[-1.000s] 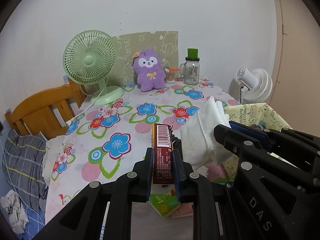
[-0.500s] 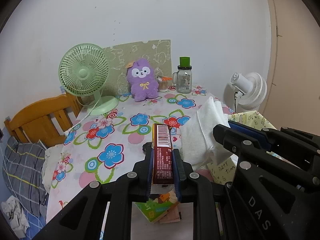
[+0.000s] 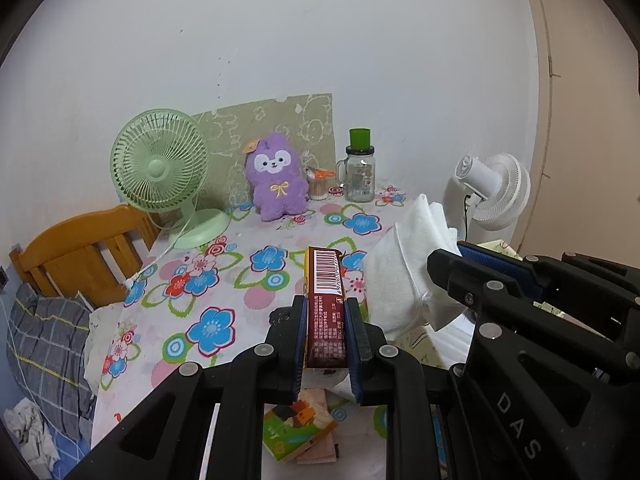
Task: Organize soft objects
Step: 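Lift the white cloth with the right tool while the left tool lifts the carton, then lower the white cloth into the yellow box while the left tool lowers the carton inside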
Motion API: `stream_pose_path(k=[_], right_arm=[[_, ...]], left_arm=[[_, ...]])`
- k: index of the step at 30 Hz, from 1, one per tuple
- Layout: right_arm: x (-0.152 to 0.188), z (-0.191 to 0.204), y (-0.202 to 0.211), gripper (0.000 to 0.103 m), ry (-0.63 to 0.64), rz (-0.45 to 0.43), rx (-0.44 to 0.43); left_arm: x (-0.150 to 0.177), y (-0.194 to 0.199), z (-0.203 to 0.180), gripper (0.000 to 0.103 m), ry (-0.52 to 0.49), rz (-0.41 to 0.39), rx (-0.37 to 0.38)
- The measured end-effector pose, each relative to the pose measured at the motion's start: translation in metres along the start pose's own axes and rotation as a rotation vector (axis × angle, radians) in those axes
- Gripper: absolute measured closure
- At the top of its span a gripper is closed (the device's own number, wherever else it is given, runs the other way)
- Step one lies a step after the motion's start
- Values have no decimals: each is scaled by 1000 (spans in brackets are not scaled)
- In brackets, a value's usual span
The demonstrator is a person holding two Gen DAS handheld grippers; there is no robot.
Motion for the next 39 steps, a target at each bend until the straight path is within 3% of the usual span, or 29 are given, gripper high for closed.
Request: stream_pose_path(k=[17,39], right_arm=[[9,-57,10,91,-33,5,71],[38,-114,11,91,-89,60,154]], left_arm=[[-11,-10,-53,87,-39,-6,63],[-1,-30,-113,86,-94,39,157]])
Point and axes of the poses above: each gripper's, at about its wrist camera, not at the fingertips, and y roughly against the way its jaws point, z to its left, x to its underside, the point moved 6 cm from there along -y, roughly the way its jaws point, and after that the axes turned 12 degrees about y, right-handed, at the moved point
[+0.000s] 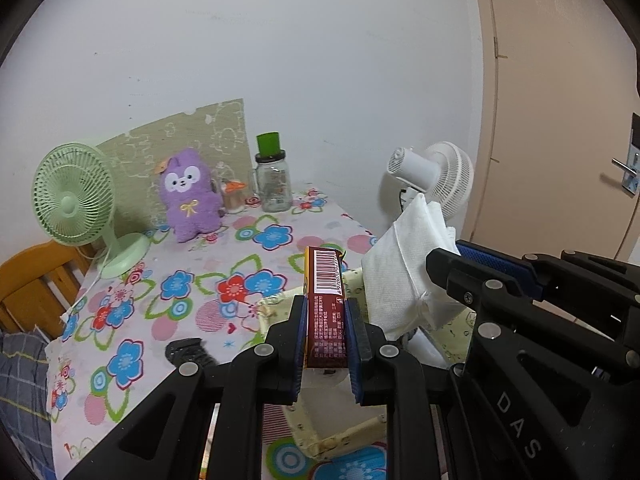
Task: Organize soft objects
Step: 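Lower the white cloth into the yellow box while the left tool lowers the carton inside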
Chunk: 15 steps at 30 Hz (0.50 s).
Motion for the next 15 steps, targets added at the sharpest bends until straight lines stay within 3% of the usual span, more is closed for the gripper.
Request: stream_pose_path(k=[15], right_arm=[[27,-20,-25,91,-34,90,12]], left_arm=[[19,-31,-24,85,-16,84,37]])
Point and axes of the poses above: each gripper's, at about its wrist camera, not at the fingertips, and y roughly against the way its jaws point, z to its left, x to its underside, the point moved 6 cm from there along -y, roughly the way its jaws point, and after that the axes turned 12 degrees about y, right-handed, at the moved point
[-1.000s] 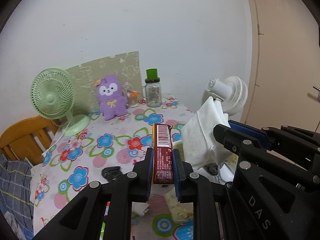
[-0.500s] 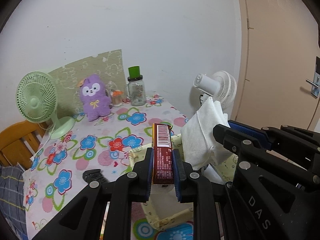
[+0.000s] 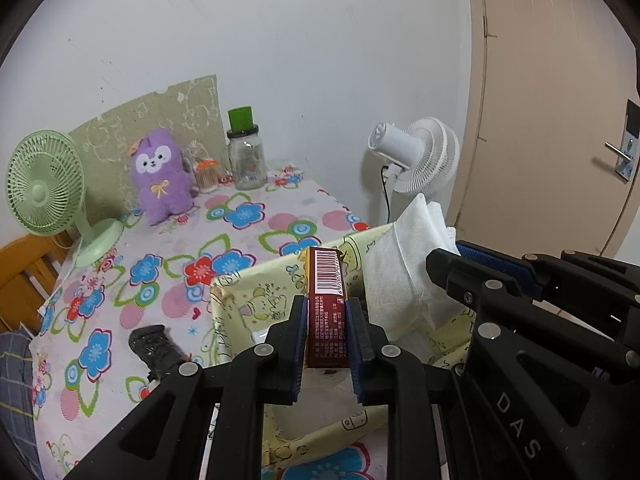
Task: Organize soft objects
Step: 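Lower the white cloth into the yellow box while the left tool lowers the carton inside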
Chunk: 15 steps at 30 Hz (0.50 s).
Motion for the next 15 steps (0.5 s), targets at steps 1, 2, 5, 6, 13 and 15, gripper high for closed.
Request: stream_pose_path(k=[1,2,5,6,13,15], right_arm=[[1,0,-3,91,-1,6,-2],[4,0,-6,91,-3,16,-4],[10,0,-15,91,-7,45,-10],[13,0,-18,91,-9,55,-12],[27,0,-36,84,-25,113,-13],[30,-2,-40,76,-29,129,-6]], left_arm=[[2,-3,-1,85,0,7,0],[3,-5,0,85,0,13,0],[6,-12,0,84,-1,32,-5],[8,-14,0,83,-2,39,-9],[21,-30,2,52,-18,79,-43],[23,-33,3,39,-24,85,-53]])
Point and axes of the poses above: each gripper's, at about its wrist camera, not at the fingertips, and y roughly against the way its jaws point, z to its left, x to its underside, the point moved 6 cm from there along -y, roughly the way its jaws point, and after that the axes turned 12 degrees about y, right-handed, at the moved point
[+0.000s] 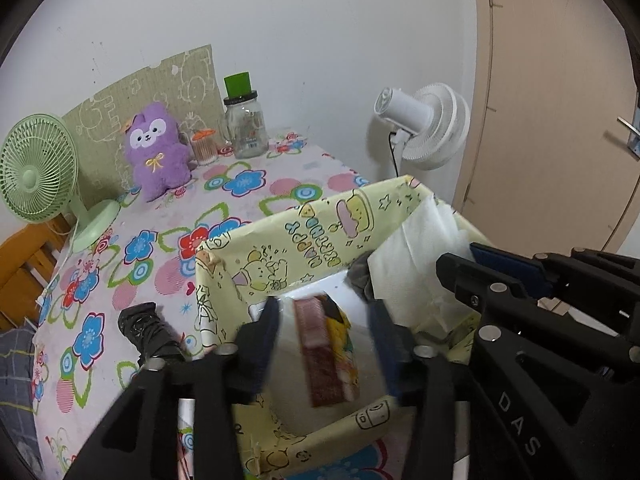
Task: Organize soft objects
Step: 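Lower the white cloth into the yellow box while the left tool lowers the carton inside, then open both tools and withdraw them from the yellow box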
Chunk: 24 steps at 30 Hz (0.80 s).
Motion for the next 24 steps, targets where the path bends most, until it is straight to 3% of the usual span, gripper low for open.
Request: stream_pose_path(k=[2,4,9,17,24], right_arm=[[1,-3,-2,50,-14,13,3],[2,-4,-4,33,-27,18,-2],[2,1,-3,30,-1,23,16],[1,2,4,14,-26,14,27],[0,8,13,11,-27,2,26]], left_arm=[[1,-3,1,31,-11,7,-20],[3,-5,2,23,-19,12,-30],[6,-8,8,19,8,35,-14],[7,1,14,16,25,23,8],[6,13,22,12,42,-3,-1]])
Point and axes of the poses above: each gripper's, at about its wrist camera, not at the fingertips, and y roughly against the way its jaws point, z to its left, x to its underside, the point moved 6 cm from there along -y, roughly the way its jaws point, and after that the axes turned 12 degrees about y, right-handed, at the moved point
